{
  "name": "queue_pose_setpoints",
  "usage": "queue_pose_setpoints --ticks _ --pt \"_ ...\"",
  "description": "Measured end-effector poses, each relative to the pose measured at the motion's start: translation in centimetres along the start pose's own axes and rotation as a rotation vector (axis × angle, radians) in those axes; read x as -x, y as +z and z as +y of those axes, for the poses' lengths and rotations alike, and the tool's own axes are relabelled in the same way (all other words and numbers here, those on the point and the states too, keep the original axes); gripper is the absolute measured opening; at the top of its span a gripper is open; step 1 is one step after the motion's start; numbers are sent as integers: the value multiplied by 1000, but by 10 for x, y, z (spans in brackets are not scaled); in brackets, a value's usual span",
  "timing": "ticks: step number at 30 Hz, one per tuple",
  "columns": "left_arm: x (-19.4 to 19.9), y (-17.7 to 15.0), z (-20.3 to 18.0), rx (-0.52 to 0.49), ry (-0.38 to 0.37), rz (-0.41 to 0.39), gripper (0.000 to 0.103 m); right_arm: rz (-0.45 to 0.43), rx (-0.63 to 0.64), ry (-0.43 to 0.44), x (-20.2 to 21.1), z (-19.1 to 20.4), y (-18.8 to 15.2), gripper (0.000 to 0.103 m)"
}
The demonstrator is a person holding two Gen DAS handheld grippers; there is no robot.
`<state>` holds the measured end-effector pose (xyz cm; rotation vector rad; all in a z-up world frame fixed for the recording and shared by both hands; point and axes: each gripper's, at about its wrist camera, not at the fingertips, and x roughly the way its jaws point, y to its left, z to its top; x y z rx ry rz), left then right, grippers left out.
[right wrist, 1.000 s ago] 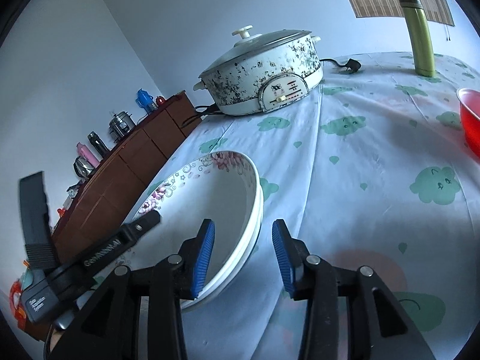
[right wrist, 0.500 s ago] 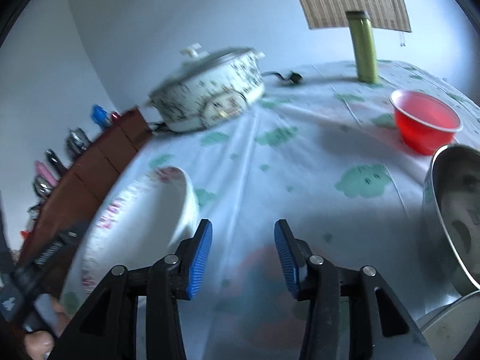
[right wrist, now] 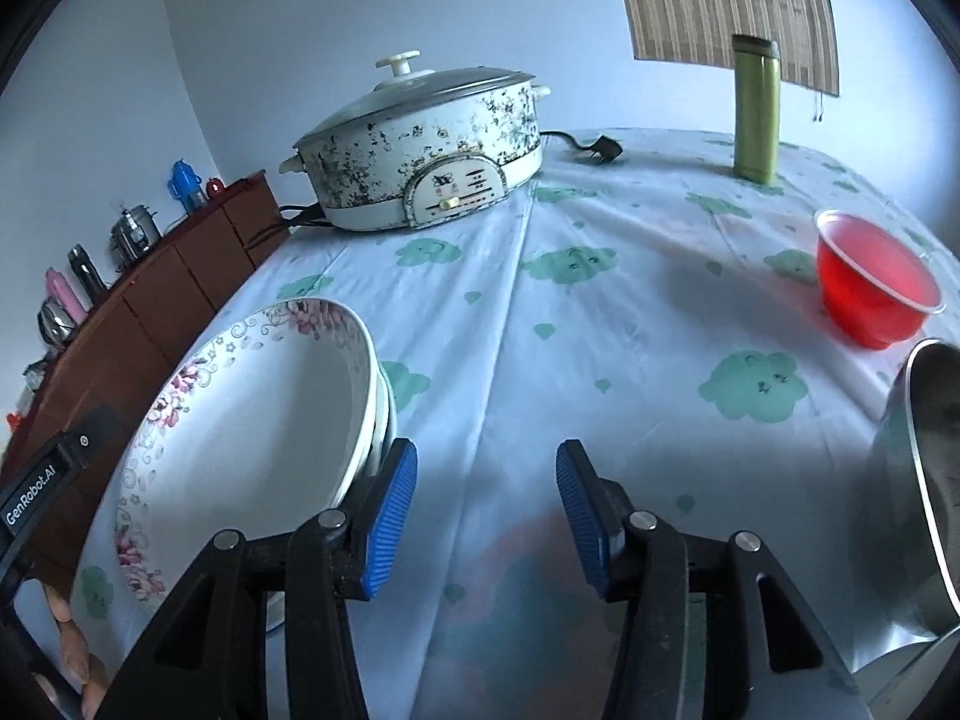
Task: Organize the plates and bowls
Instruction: 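Move both grippers across the table toward the red plastic bowl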
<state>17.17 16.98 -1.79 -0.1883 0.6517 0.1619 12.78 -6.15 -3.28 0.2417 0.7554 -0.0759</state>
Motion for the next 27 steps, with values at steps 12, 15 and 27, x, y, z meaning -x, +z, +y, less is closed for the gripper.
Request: queue_pose_setpoints --ticks 12,15,27 --pt "7 -4 0 -11 33 -37 78 -3 -116 141 20 -17 2 52" --pt "12 -7 -1 -21 39 -51 78 -74 -62 159 43 -5 1 55" --pt "39 -32 -28 -125 6 -48 82 -167 48 197 89 -3 -12 63"
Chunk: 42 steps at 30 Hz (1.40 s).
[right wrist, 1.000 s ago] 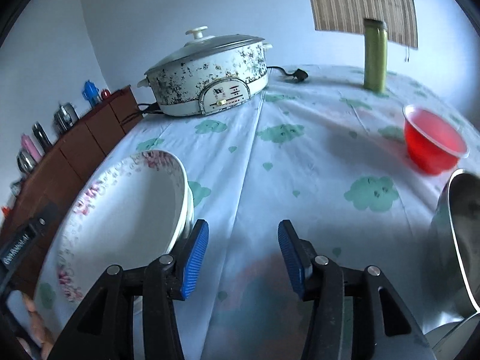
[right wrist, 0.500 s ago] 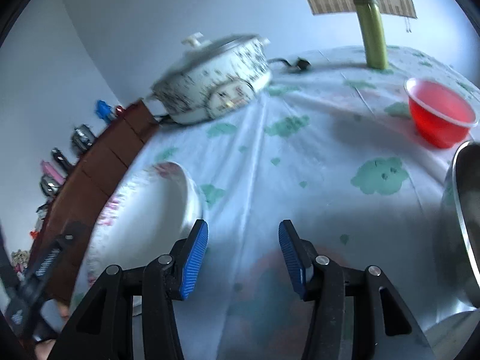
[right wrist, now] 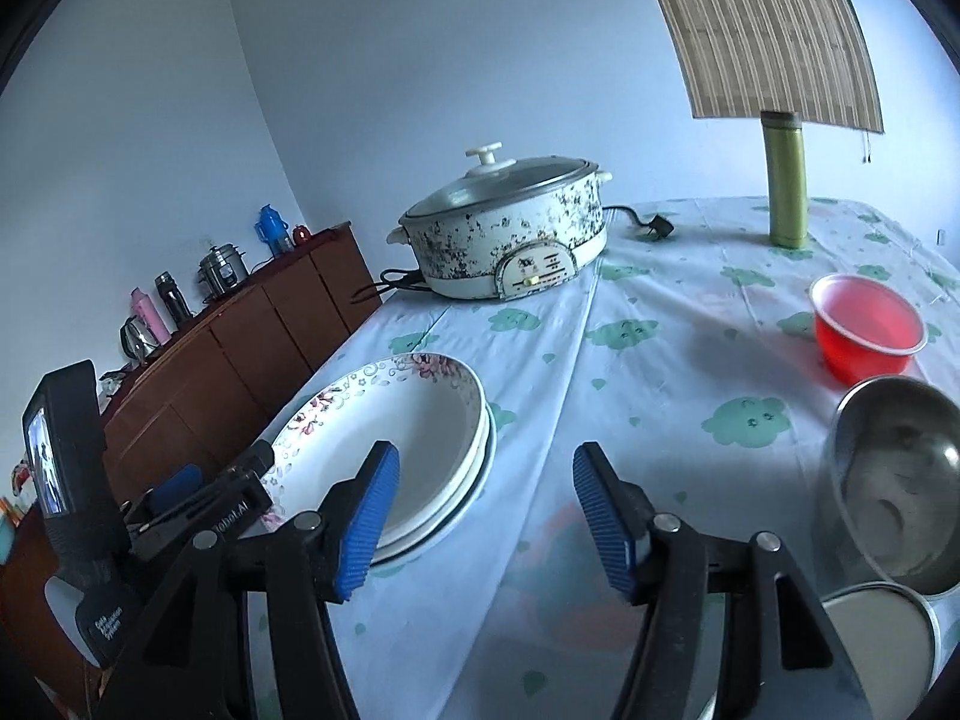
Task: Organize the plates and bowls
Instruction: 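Move both grippers across the table toward the red plastic bowl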
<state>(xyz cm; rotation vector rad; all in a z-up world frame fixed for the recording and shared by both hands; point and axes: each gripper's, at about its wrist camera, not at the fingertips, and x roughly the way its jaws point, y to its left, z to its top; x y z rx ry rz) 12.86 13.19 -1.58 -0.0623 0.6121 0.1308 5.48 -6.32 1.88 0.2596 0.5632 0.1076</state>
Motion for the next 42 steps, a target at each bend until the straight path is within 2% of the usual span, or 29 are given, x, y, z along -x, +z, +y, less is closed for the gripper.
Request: queue_pose_setpoints --ticks 7,16,23,25,36,42 --pt "25 -12 -30 -69 -31 -20 91 -38 43 51 26 -13 -1 63" --pt "49 -27 -70 -116 -108 6 91 -82 61 86 52 -39 -4 64" --pt "64 -35 -93 -130 -128 15 91 -134 76 118 75 -60 -5 65" --pt "68 -37 -100 -138 -126 12 91 -144 74 114 81 -67 -7 70" --pt "80 -46 -125 -149 -149 7 97 -204 59 98 108 -107 -7 71" --pt "84 -50 -141 -164 -169 5 97 -227 77 38 119 -124 -6 81"
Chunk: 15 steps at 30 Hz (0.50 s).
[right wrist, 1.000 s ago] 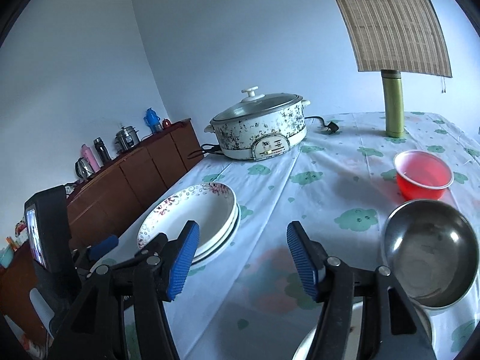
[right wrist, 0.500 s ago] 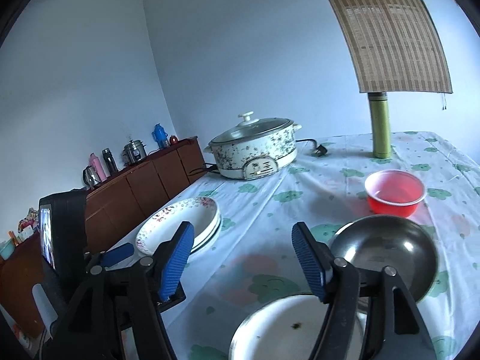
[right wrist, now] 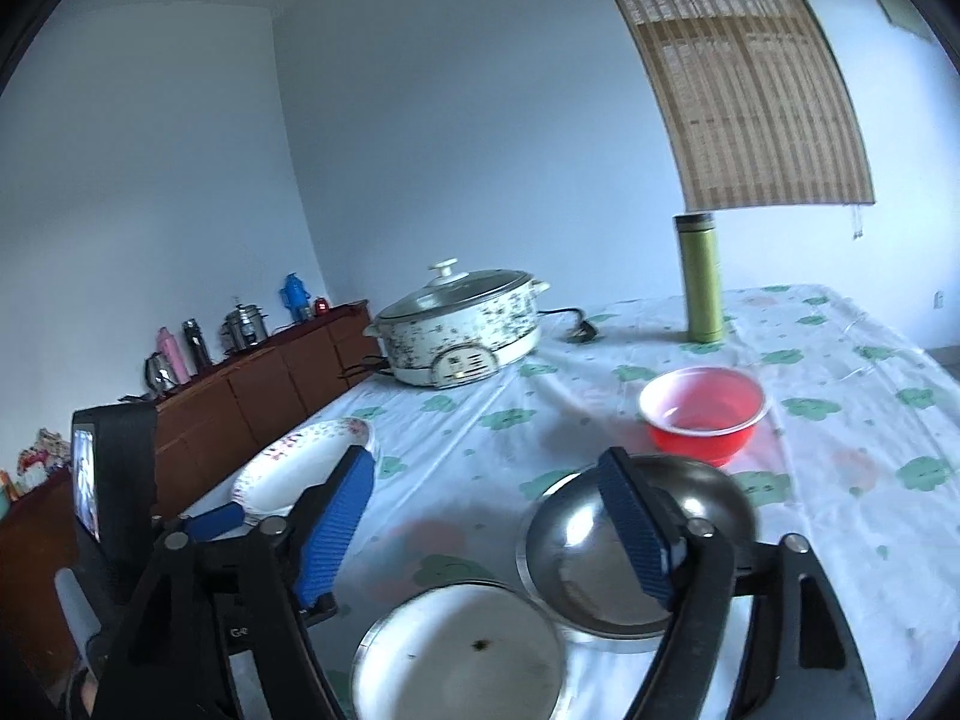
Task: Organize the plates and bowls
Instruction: 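Move both grippers across the table toward the red plastic bowl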
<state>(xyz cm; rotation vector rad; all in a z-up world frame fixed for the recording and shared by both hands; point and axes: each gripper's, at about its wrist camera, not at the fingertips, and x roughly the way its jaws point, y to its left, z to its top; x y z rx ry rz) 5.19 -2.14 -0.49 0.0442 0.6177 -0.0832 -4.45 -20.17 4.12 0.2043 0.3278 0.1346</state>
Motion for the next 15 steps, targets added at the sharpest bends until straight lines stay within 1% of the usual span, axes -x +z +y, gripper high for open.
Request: queue_pose_setpoints --ticks 2,3,4,6,11,15 --pt "0 -1 -4 -8 -4 -1 97 -8 40 -41 5 -3 1 83" --pt "0 -1 -7 -14 -6 -2 97 -16 68 -68 8 -3 1 85" --pt "0 -1 -8 -18 -7 -2 97 -25 93 -90 12 -3 1 90" --pt "0 -1 -11 -25 -7 -3 97 -39 135 -124 16 -6 1 92" --pt "0 -2 -19 -42 -2 -9 97 -33 124 -122 23 -23 1 92" --pt "0 -4 -22 -52 4 -13 98 -52 106 -139 31 -37 1 92"
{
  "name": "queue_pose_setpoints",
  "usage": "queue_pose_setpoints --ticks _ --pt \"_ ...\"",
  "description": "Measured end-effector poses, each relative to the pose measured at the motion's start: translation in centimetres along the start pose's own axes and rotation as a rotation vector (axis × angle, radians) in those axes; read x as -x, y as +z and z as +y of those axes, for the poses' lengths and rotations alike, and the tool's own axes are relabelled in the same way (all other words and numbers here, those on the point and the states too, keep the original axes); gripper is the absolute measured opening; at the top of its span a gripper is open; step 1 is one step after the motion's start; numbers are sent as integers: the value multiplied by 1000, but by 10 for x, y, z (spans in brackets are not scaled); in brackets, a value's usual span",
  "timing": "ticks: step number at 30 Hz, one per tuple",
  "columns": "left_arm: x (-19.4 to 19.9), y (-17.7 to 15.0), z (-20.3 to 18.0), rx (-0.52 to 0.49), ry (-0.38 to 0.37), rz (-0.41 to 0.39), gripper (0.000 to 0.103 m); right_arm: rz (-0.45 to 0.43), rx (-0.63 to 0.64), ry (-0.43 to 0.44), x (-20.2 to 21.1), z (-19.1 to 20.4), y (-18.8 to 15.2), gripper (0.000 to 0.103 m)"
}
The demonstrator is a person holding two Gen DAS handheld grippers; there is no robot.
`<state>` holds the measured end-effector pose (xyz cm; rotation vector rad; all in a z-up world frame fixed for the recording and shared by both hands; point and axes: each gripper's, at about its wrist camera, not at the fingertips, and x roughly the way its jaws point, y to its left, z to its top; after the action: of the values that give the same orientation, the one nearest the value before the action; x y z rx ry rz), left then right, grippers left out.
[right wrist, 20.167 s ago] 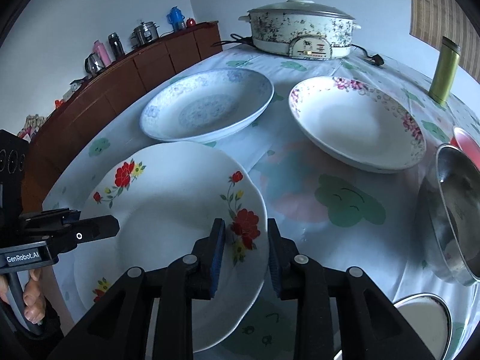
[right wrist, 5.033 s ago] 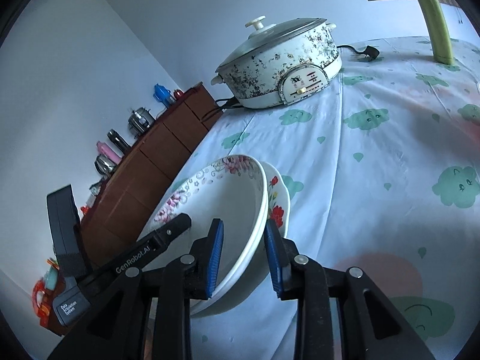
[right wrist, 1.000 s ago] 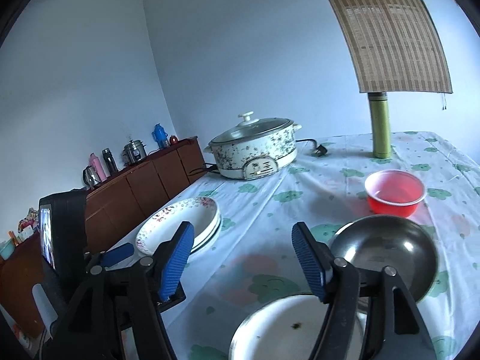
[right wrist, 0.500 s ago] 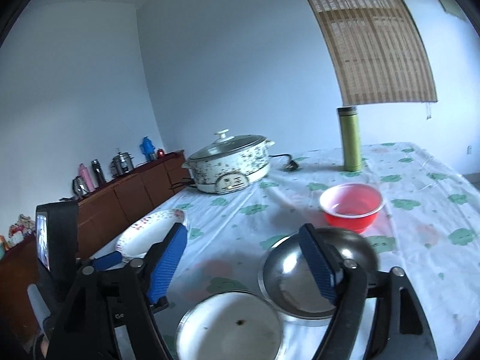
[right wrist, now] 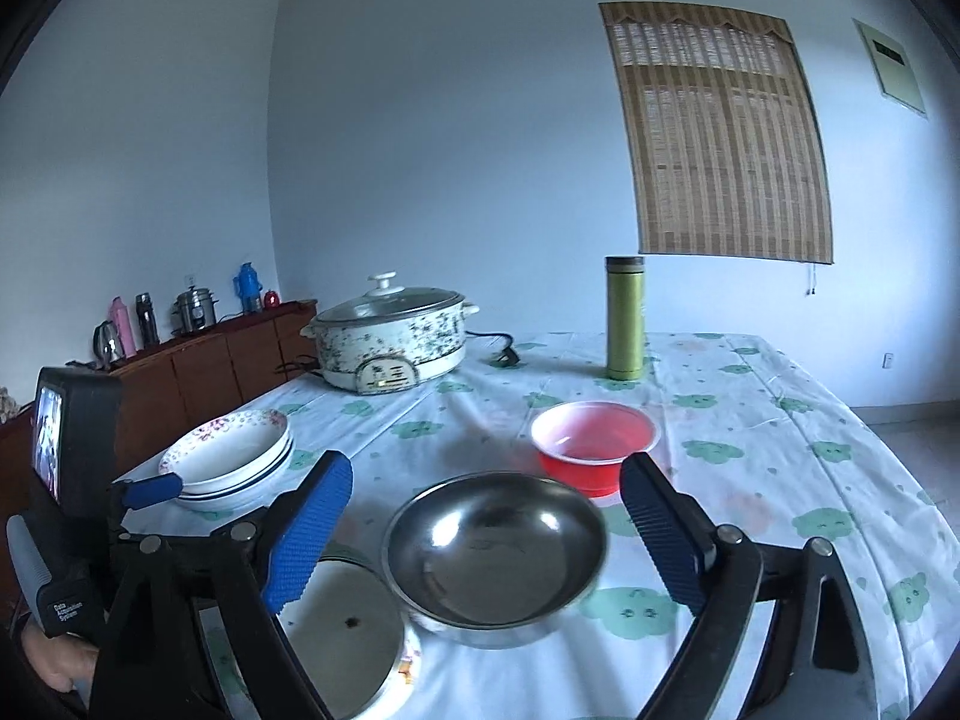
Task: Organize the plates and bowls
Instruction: 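Move both grippers across the table toward the red plastic bowl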
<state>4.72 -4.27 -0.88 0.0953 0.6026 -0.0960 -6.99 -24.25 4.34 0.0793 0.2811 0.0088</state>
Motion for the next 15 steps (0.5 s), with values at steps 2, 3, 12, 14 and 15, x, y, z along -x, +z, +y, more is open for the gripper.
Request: queue_pose_setpoints --ticks 2,3,12,14,15 --pt "0 -1 -1 -1 2 2 98 -11 -6 -7 4 -6 -1 92" --pt "0 -1 -1 -2 1 2 98 -14 -10 -11 5 -9 -2 92" --pt "-1 -3 -5 -17 2 4 100 -33 -26 -20 9 -16 -3 92" --pt "-1 -3 -5 -18 0 6 100 -16 -40 -11 7 -18 -3 92" --pt "-1 -3 -6 -19 -1 6 100 -4 -56 1 5 -20 -3 92"
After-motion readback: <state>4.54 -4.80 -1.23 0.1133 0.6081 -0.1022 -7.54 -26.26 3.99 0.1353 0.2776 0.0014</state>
